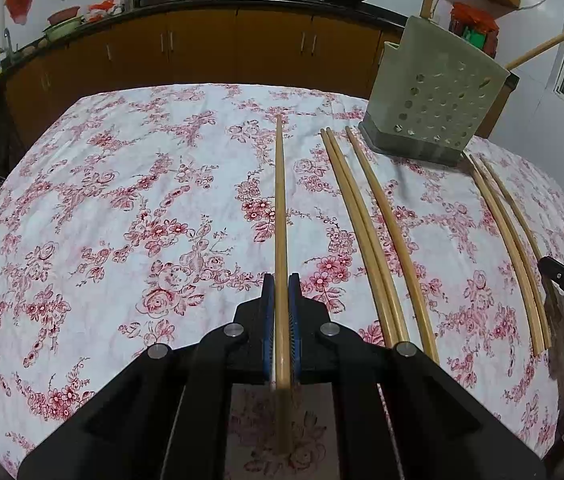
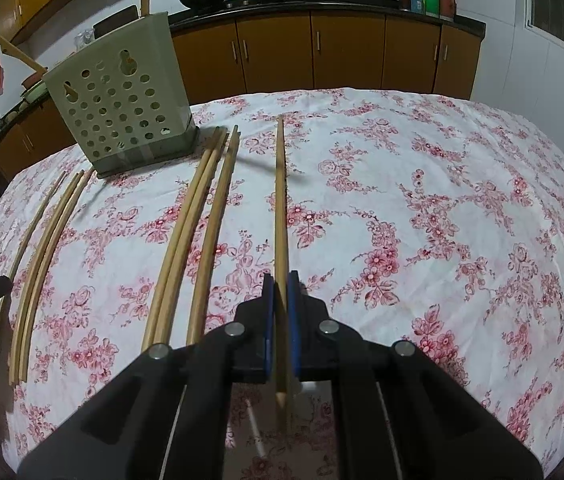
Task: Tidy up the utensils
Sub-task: 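Raise the left tool's chopstick upright into the holder while the right tool inserts its own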
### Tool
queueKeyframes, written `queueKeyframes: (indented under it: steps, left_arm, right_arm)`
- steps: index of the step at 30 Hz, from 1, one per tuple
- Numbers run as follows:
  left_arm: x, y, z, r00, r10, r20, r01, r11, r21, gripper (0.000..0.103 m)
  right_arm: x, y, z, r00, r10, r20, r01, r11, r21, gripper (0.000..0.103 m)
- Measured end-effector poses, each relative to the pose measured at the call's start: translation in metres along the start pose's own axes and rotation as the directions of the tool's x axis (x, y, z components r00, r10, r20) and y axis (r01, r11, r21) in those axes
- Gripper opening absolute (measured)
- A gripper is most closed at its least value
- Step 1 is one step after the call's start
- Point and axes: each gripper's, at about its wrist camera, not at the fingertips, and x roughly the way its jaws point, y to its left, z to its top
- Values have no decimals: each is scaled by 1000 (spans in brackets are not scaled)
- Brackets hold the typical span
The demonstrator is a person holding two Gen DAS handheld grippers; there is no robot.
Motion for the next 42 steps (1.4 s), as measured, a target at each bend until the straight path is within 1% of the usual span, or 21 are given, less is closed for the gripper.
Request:
queueKeyframes:
  steps: [10, 13, 16, 18, 21, 25, 28, 30, 33, 36, 40, 42]
  left_arm:
    - [0, 0, 0, 1000, -1, 0, 1, 1000, 0, 8]
    - [0, -1, -1, 1000, 8, -1, -8, 1000, 21, 8]
    - [-3, -2, 0, 1000, 6, -14, -6, 999, 39, 8]
    - [-7, -3, 3, 1000, 6, 0, -6, 999, 39, 8]
    - [-21, -1, 12, 999, -14, 35, 13, 1000, 23, 8]
    - [-47, 0, 30, 994, -29, 109, 29, 1000, 4, 8]
    - [-70, 3, 47, 983, -38, 181, 42, 999, -21, 8]
    - [-87, 5, 59, 971, -43, 236, 55, 997, -45, 8]
    - [-104, 9, 72, 953, -48, 298, 71, 995, -67, 8]
    - [-112, 9, 81, 942, -46, 331, 74, 995, -72, 8]
    - [-112, 6, 86, 939, -44, 341, 70, 995, -65, 7]
    - [-116, 6, 88, 935, -55, 350, 80, 995, -57, 7]
  right_arm:
    - [0, -2, 0, 1000, 8, -1, -8, 1000, 4, 9]
    - [-2, -3, 0, 1000, 8, 1, -8, 1000, -3, 8]
    - [-12, -8, 3, 999, 15, 31, -15, 1000, 15, 8]
    - [-26, -12, 8, 997, 19, 74, -21, 999, 28, 8]
    - [-44, -18, 16, 991, 22, 131, -27, 999, 41, 8]
    - [-73, -25, 31, 974, 24, 224, -39, 997, 61, 8]
    - [-95, -25, 42, 955, 27, 294, -50, 996, 69, 8]
    - [-107, -26, 48, 941, 33, 337, -61, 995, 74, 8]
    - [-122, -24, 56, 920, 39, 390, -74, 994, 74, 8]
    - [-127, -21, 59, 912, 42, 408, -76, 995, 68, 8]
    - [-128, -19, 63, 911, 45, 411, -77, 995, 63, 8]
    - [-134, -17, 66, 905, 54, 421, -88, 994, 61, 8]
